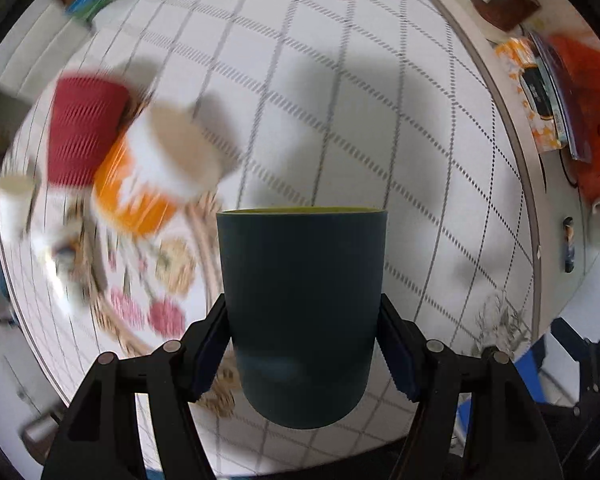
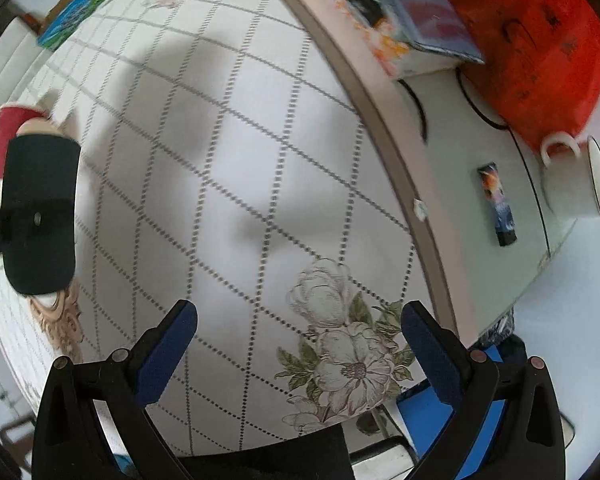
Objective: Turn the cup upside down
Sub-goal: 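Lift the teal cup with the left gripper and bring it toward the right gripper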
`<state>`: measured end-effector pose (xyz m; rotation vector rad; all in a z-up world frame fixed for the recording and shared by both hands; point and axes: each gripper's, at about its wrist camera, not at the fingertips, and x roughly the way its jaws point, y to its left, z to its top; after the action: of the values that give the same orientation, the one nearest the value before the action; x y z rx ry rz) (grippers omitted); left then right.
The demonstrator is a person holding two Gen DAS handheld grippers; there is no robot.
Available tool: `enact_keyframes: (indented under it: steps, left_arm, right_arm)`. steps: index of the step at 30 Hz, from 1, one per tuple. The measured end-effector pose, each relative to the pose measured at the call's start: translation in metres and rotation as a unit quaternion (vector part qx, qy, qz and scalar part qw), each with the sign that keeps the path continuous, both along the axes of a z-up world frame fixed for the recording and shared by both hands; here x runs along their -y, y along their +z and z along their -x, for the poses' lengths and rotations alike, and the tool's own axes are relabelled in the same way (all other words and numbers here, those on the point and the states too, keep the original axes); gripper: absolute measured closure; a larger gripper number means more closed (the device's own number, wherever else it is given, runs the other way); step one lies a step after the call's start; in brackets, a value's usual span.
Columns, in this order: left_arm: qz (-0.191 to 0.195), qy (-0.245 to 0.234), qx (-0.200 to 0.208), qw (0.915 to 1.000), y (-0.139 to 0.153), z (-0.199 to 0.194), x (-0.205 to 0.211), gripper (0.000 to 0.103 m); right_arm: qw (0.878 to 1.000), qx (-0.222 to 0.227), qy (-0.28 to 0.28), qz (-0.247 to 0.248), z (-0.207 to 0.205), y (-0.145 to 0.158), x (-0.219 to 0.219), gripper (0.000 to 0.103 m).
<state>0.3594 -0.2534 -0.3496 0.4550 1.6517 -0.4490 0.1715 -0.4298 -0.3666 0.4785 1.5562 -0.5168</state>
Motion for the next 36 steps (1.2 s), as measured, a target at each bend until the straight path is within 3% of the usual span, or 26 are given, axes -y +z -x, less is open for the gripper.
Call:
enact_keyframes:
  steps: [5, 16, 22, 30, 36]
  left_arm:
    - [-0.002, 0.076, -0.008, 0.9971, 0.006, 0.026, -0.054, 0.036]
    - [-0.016, 0.206, -0.03, 0.978, -0.014, 0.066, -0.144, 0.036]
    - [-0.021, 0.223, -0.035, 0.9738, -0.033, 0.082, -0.16, 0.036]
    - [-0.022, 0.213, -0.025, 0.9765, -0.041, 0.085, -0.168, 0.036]
    - [-0.019, 0.211, -0.027, 0.977, -0.048, 0.087, -0.149, 0.036]
  right_arm:
    - [0.998, 0.01, 0.06, -0.015, -0.012, 0.006, -0.024, 0.0]
    - [0.982, 0.007, 0.184, -0.046, -0.013, -0.004, -0.083, 0.0]
    - [0.977, -0.001, 0.205, -0.051, 0.003, -0.018, -0.097, 0.0]
    - [0.978, -0.008, 0.206, -0.04, -0.003, -0.024, -0.104, 0.0]
    - [0.979, -0.01, 0.199, -0.037, -0.007, -0.023, -0.104, 0.0]
